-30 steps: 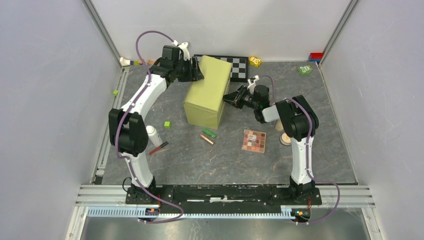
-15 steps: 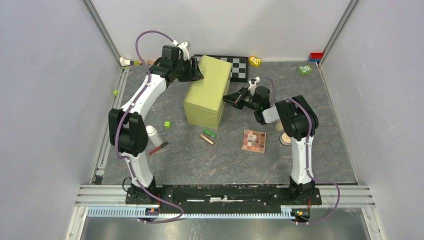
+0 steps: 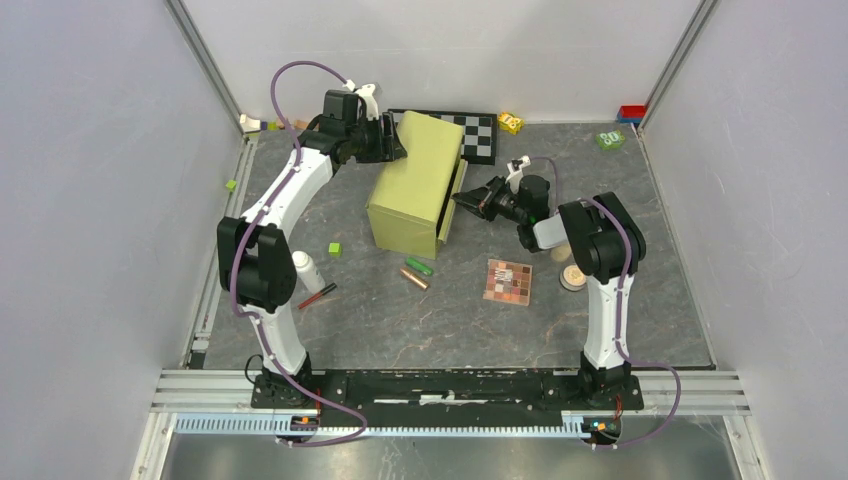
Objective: Organize the makeup
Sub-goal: Open the drawer in the storage box.
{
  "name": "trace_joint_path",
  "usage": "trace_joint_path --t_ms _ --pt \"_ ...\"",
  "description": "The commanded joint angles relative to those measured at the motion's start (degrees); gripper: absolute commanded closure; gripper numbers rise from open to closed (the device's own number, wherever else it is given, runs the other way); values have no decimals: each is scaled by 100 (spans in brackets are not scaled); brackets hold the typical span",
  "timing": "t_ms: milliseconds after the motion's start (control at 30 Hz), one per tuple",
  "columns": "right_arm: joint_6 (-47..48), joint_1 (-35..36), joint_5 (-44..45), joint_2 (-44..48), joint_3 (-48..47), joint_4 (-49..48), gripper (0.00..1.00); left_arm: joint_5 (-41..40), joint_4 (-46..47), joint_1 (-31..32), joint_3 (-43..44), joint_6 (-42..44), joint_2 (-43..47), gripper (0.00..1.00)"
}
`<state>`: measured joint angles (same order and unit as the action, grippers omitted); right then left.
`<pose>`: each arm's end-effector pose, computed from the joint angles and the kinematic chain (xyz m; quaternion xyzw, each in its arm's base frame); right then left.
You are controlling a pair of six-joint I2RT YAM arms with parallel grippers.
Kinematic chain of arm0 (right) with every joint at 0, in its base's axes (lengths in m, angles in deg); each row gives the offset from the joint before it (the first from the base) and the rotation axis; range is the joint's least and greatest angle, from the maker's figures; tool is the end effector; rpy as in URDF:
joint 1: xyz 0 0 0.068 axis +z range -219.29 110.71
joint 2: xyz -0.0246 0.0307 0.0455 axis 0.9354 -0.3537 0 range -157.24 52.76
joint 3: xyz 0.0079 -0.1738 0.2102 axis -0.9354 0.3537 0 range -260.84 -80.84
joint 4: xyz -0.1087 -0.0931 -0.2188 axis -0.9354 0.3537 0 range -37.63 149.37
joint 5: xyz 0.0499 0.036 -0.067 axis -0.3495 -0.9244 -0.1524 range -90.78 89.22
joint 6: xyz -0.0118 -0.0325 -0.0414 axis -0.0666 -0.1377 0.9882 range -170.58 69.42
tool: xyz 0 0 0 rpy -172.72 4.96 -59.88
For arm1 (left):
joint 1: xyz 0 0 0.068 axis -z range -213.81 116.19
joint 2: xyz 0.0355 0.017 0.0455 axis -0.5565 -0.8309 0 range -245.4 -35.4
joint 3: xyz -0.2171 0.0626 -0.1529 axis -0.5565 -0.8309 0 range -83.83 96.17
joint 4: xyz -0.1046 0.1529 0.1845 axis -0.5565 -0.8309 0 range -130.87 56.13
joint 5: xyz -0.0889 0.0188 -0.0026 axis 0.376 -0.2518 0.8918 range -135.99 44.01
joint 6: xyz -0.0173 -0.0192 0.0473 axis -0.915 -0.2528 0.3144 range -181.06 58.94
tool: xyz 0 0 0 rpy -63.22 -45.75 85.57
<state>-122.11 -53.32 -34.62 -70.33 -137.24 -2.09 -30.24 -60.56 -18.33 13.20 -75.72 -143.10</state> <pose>0.3960 0.1338 0.1115 0.1855 0.7440 0.5789 0.2772 0.4197 -0.1262 0.3129 0.0671 0.8874 -0.2328 0.3921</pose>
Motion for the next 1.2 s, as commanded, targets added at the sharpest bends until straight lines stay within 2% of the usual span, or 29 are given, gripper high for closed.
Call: trace_joint_path --t_ms 0,67,200,367,467,567,733,967,1167 --pt "694 -101 308 347 59 84 100 -436 -986 -28 -219 411 -506 35" --pt "965 -111 424 458 4 520 100 -439 -983 -28 -215 411 -506 35" --pt "1394 -112 561 579 -191 1103 83 -425 -986 -28 -211 402 -506 35" --pt "1727 -112 780 770 -321 1556 74 -421 -995 -28 -202 402 -497 35" --pt "1894 -111 874 871 -388 1747 60 -423 -995 -28 -205 402 -487 35" --pt "1968 -116 974 986 -354 1745 51 -404 -995 -28 -194 401 -488 35" --pt "2117 -97 947 1081 -516 1846 44 -371 -993 -28 -184 376 -493 35" --pt "2593 100 1228 1134 -921 2656 29 -370 -995 -28 -185 384 -464 35" --pt "3162 361 1873 1145 -1346 3719 27 -379 -1008 -27 -185 376 -462 35"
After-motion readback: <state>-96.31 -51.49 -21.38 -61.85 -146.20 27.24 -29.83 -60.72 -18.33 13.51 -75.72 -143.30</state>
